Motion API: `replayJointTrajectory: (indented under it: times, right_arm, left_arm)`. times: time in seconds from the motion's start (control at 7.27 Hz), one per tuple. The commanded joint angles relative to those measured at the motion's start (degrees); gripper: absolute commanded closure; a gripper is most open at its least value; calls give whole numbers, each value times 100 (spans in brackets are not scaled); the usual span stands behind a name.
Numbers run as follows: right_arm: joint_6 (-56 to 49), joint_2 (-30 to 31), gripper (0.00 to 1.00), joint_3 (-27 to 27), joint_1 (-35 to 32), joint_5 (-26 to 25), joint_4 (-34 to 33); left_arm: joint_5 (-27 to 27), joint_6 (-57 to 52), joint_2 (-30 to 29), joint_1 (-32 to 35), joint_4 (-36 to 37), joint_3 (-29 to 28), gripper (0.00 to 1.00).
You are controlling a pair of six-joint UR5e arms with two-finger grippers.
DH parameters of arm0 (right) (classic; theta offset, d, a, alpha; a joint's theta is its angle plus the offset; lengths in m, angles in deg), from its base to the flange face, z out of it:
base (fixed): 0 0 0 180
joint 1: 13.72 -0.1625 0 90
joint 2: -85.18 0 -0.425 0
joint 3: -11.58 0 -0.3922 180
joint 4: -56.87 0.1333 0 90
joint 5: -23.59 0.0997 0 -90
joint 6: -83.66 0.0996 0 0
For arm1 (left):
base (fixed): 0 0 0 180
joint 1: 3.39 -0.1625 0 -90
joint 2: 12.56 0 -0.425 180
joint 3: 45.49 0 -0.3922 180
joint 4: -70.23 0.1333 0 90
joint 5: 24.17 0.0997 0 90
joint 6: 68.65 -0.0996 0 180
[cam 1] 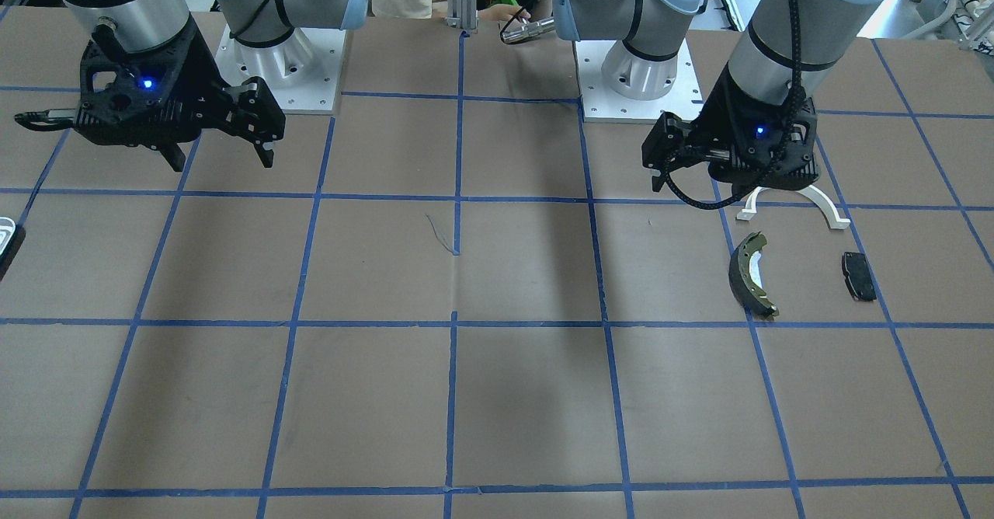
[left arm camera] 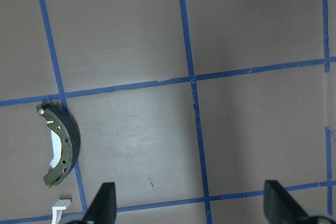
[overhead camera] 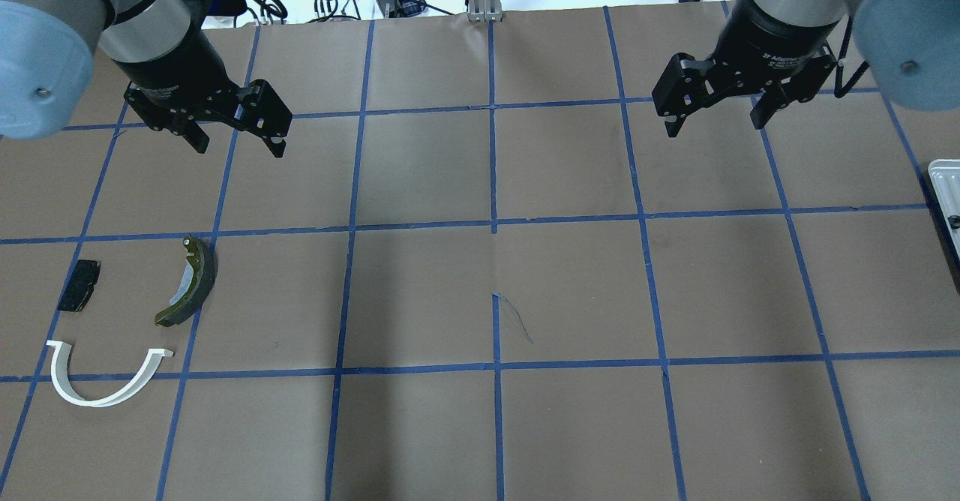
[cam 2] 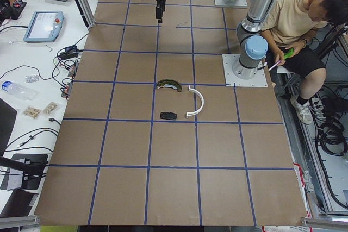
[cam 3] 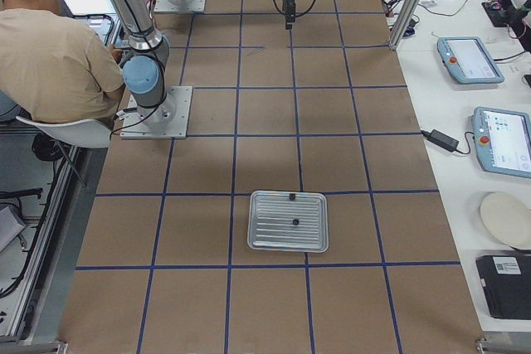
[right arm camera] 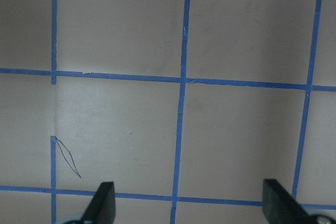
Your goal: Place bearing gear from tray to pile
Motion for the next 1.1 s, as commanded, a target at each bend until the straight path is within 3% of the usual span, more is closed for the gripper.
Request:
replayJointTrajectory:
  times: [0.0, 0.41, 0.55, 0.96]
  right_arm:
    - [9, 3, 0, 11, -4, 0, 13]
    - [-637, -14, 0, -34, 162, -140, 39]
    - [-1242, -23, 0, -33, 520, -393, 31]
    - [-2938, -214, 0, -33, 2040, -404, -22]
  left_arm:
    - [-5, 8, -5, -5, 5, 28, 0]
    - [-5, -1, 4, -5, 5, 28, 0]
    - [-5, -1, 12, -5, 5, 29, 0]
    - [-5, -1, 4, -5, 5, 46, 0]
